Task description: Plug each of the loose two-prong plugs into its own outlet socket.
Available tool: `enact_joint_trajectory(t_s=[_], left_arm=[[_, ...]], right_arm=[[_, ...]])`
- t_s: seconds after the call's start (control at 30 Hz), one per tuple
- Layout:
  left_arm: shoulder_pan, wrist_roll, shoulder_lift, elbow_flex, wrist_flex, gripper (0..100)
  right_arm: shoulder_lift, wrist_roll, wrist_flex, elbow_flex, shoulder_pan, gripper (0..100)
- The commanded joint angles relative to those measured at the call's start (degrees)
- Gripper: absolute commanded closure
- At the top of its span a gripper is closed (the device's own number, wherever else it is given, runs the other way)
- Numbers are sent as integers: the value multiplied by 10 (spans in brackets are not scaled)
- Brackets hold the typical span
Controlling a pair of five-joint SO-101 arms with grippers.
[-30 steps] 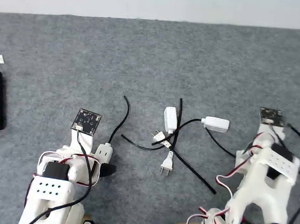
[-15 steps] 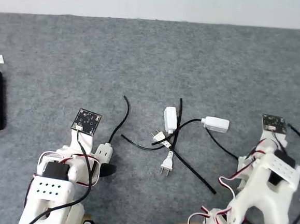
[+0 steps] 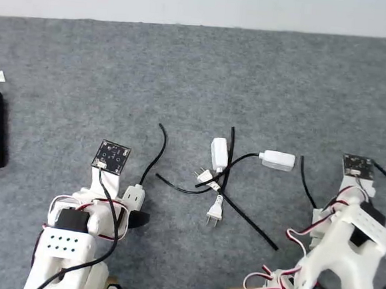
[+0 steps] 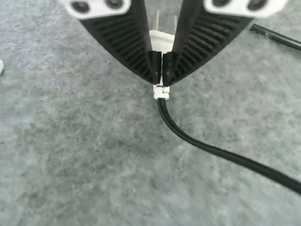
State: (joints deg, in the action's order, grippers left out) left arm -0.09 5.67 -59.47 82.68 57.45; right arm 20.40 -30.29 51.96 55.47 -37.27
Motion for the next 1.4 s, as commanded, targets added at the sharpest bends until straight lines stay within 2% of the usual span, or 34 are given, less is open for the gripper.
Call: enact_joint_trajectory(t_s=[0.0, 0.3, 0.47, 0.6, 1.0, 1.1, 1.37], left_arm=[[-3, 4, -8, -2, -3, 717], [-3, 4, -8, -2, -3, 717], [-3, 4, -8, -2, -3, 717], [-3, 5, -8, -2, -3, 717], [-3, 5, -8, -2, -3, 717], [-3, 5, -8, -2, -3, 717], [-3, 5, -8, -2, -3, 717]], right_arm=[[11, -14, -7, 6, -8, 962], [11, -17, -7, 7, -5, 959], [-34, -38, -11, 4, -5, 890], [-81, -38, -58, 2, -5, 920], [-130, -39, -43, -47, 8, 924], [-126, -39, -46, -47, 5, 991], [-124, -40, -41, -57, 7, 989]])
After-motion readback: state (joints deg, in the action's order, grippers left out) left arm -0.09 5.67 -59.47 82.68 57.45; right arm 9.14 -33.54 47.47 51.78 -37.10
